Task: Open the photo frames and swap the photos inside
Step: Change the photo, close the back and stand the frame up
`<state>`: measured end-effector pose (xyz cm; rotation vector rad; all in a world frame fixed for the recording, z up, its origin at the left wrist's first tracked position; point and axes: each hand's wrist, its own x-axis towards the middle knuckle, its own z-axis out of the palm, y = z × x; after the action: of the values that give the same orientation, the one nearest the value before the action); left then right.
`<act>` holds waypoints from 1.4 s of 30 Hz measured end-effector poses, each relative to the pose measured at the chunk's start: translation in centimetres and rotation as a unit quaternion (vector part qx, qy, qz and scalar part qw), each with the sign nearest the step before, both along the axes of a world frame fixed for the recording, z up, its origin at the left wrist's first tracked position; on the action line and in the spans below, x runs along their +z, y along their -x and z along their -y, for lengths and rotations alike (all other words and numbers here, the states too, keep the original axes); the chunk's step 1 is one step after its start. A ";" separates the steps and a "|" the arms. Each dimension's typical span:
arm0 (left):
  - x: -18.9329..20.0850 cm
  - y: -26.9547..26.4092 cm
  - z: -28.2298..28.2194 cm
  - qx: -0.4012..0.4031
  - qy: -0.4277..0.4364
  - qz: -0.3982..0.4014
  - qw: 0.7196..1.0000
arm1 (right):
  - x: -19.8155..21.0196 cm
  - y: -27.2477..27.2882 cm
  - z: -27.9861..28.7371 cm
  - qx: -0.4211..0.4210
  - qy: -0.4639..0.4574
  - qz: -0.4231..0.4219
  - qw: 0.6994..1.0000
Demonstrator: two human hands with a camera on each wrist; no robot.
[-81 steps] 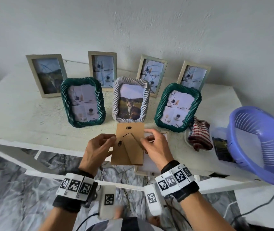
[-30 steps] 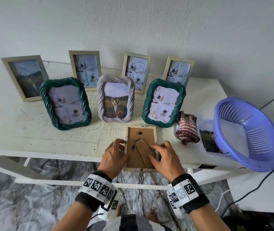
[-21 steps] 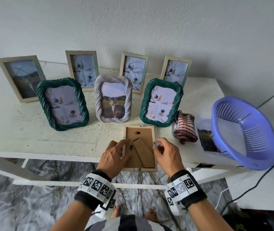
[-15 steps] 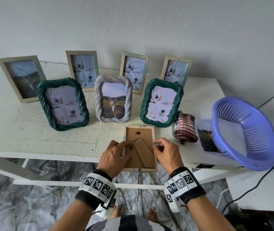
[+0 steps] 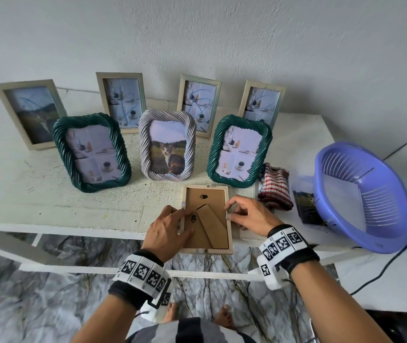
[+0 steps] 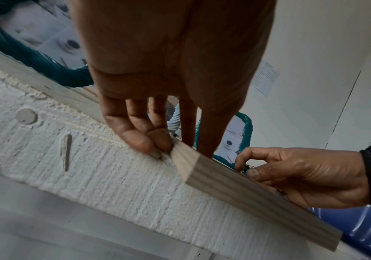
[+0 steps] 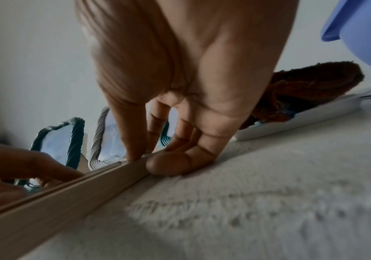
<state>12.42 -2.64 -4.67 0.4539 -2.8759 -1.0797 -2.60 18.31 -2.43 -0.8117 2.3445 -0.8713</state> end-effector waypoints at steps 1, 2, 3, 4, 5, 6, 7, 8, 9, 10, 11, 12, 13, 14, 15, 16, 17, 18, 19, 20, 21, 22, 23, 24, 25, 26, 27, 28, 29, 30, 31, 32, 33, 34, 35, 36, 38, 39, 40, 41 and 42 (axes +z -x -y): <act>0.0 0.0 0.0 0.000 0.001 -0.003 1.000 | 0.1 0.2 0.2 0.003 -0.007 0.004 1.000; 0.0 0.0 0.0 0.000 0.002 -0.005 1.000 | 0.1 0.3 0.4 0.005 -0.012 0.002 1.000; 0.0 0.0 0.0 0.000 0.002 -0.007 1.000 | 0.1 0.4 0.6 0.005 -0.017 -0.005 1.000; 0.0 0.0 0.0 0.000 0.001 -0.008 1.000 | 0.1 0.5 0.8 0.007 -0.021 -0.016 1.000; 0.0 -0.1 0.0 0.001 -0.001 -0.011 1.000 | 0.1 0.4 0.9 0.008 -0.024 -0.028 0.999; 0.1 -0.1 0.0 0.002 -0.003 -0.012 1.000 | 0.0 0.3 0.9 0.008 -0.026 -0.037 0.999; 0.1 -0.1 0.0 0.002 -0.004 -0.015 1.000 | -0.1 0.2 0.9 0.006 -0.027 -0.047 0.999; 0.1 -0.2 0.0 0.003 -0.005 -0.017 1.000 | -0.2 0.0 0.9 0.004 -0.026 -0.059 0.998; 0.1 -0.2 0.0 0.004 -0.006 -0.017 1.000 | -0.3 -0.1 0.9 0.002 -0.024 -0.070 0.997; 0.1 -0.2 -0.1 0.004 -0.006 -0.016 1.000 | -0.3 -0.4 0.9 0.001 -0.015 -0.078 0.997; 0.0 -0.2 -0.1 0.004 -0.005 -0.015 1.000 | -0.3 -0.5 1.0 0.001 -0.005 -0.084 0.996; 0.0 -0.2 -0.1 0.005 -0.004 -0.013 1.000 | -0.3 -0.7 1.0 -0.002 0.002 -0.090 0.996; -0.1 -0.3 -0.1 0.005 -0.004 -0.013 1.000 | -0.3 -0.8 1.0 -0.004 0.005 -0.096 0.995; -0.1 -0.3 -0.1 0.006 -0.005 -0.013 1.000 | -0.5 -0.9 1.0 -0.007 0.007 -0.101 0.995; -0.1 -0.3 -0.2 0.008 -0.007 -0.014 1.000 | -0.5 -1.0 1.0 -0.008 0.008 -0.106 0.994; -0.1 -0.3 -0.2 0.015 -0.012 -0.015 1.000 | -0.5 -1.1 0.9 -0.012 0.006 -0.111 0.994; -0.2 -0.2 -0.2 0.026 -0.019 -0.020 0.999 | -0.5 -1.3 0.8 -0.017 0.004 -0.113 0.993; -0.2 0.0 -0.2 0.041 -0.026 -0.028 0.998 | -0.6 -1.6 0.7 -0.019 0.007 -0.109 0.994; -0.4 0.2 -0.1 0.056 -0.027 -0.039 0.997 | -0.6 -1.9 0.6 -0.016 0.013 -0.105 0.994; -0.6 0.4 -0.1 0.071 -0.022 -0.051 0.996 | -0.8 -2.3 0.5 -0.010 0.017 -0.098 0.995; -0.8 0.6 0.0 0.081 -0.013 -0.065 0.994 | -1.0 -2.7 0.5 -0.002 0.024 -0.083 0.996; -1.0 0.9 0.0 0.090 -0.003 -0.073 0.993 | -1.2 -3.1 0.5 0.002 0.036 -0.061 0.997; -1.1 1.1 0.0 0.096 0.004 -0.081 0.992 | -1.5 -3.4 0.5 0.002 0.049 -0.045 0.998; -1.2 1.3 0.0 0.099 0.006 -0.086 0.991 | -1.7 -3.6 0.5 -0.002 0.050 -0.045 0.998; -1.2 1.5 0.0 0.098 0.008 -0.093 0.991 | -1.8 -3.7 0.4 -0.009 0.035 -0.063 0.997; -1.3 1.7 -0.1 0.096 0.011 -0.100 0.990 | -1.8 -3.8 0.4 -0.016 0.015 -0.092 0.996; -1.4 1.8 -0.1 0.096 0.013 -0.105 0.990 | -1.9 -3.8 0.3 -0.018 0.002 -0.117 0.993; -1.5 1.9 -0.1 0.099 0.012 -0.106 0.989 | -1.9 -3.8 0.2 -0.020 -0.003 -0.127 0.992; -1.5 1.9 -0.2 0.103 0.012 -0.108 0.989 | -1.9 -3.8 0.2 -0.021 0.000 -0.132 0.991; -1.4 1.9 -0.2 0.104 0.012 -0.110 0.988 | -2.1 -3.8 0.3 -0.022 0.001 -0.133 0.991; -1.4 1.8 -0.2 0.102 0.012 -0.112 0.988 | -2.2 -3.8 0.3 -0.024 0.000 -0.133 0.991; -1.4 1.8 -0.2 0.097 0.014 -0.114 0.989 | -2.3 -3.8 0.3 -0.025 -0.002 -0.133 0.991; -1.3 1.8 -0.1 0.089 0.018 -0.117 0.989 | -2.3 -3.7 0.4 -0.025 -0.001 -0.135 0.990; -1.2 1.8 0.0 0.081 0.019 -0.120 0.989 | -2.3 -3.7 0.4 -0.025 -0.001 -0.137 0.990; -1.2 1.9 0.0 0.075 0.016 -0.126 0.989 | -2.3 -3.7 0.4 -0.024 -0.003 -0.137 0.990; -1.2 1.9 0.2 0.071 0.011 -0.131 0.989 | -2.3 -3.6 0.4 -0.021 -0.004 -0.138 0.990; -1.3 1.9 0.3 0.062 0.010 -0.140 0.988 | -2.3 -3.6 0.4 -0.018 -0.003 -0.137 0.990; -1.3 1.9 0.4 0.058 0.013 -0.143 0.988 | -2.2 -3.6 0.4 -0.018 -0.001 -0.136 0.991; -1.3 1.9 0.5 0.055 0.013 -0.145 0.988 | -2.2 -3.6 0.4 -0.018 0.002 -0.133 0.991; -1.4 1.9 0.5 0.053 0.008 -0.147 0.988 | -2.1 -3.5 0.4 -0.018 0.005 -0.132 0.991; -1.3 1.9 0.6 0.052 0.004 -0.146 0.988 | -2.2 -3.6 0.4 -0.017 0.007 -0.133 0.991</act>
<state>10.49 -3.21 -6.00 0.4023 -2.5715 -1.0235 0.95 17.93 -4.59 -0.9475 2.5900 -0.8388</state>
